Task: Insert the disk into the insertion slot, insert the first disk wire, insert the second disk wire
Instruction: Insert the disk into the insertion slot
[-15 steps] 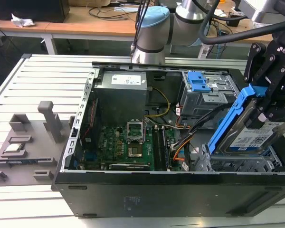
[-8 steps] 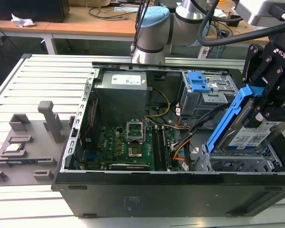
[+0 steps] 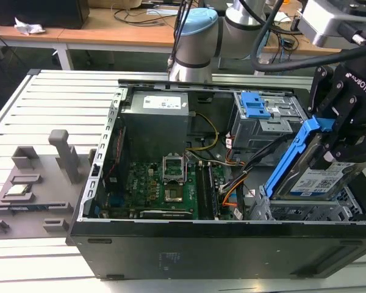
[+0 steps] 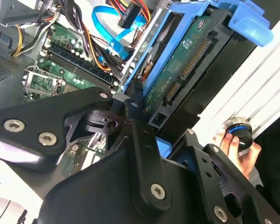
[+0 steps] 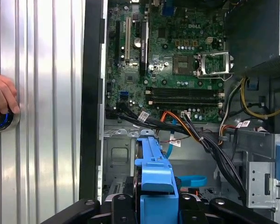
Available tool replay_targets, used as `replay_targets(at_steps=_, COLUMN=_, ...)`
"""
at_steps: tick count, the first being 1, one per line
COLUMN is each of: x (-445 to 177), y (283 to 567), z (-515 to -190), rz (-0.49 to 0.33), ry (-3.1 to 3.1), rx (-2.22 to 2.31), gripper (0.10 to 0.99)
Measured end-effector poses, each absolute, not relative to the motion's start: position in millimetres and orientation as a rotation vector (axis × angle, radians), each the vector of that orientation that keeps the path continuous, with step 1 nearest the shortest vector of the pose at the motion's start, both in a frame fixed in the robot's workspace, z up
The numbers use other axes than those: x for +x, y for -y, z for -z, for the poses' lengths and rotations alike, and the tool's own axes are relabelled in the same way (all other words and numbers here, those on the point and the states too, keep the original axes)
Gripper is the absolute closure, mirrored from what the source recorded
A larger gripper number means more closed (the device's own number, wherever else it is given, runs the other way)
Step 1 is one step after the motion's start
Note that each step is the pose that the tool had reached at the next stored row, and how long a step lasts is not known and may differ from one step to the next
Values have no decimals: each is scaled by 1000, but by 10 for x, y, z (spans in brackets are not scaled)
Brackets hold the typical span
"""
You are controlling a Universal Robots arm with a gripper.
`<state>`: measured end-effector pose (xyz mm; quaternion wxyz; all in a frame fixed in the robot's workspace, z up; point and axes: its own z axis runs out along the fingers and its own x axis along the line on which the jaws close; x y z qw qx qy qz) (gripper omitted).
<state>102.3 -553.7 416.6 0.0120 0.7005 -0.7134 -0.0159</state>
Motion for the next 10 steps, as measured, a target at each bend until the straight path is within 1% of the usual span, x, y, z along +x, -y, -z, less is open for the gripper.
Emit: replay_targets(at_steps=10, x=1023, y=5537, z=-4019, rz=50, ry=2224, rx=2184, gripper=725)
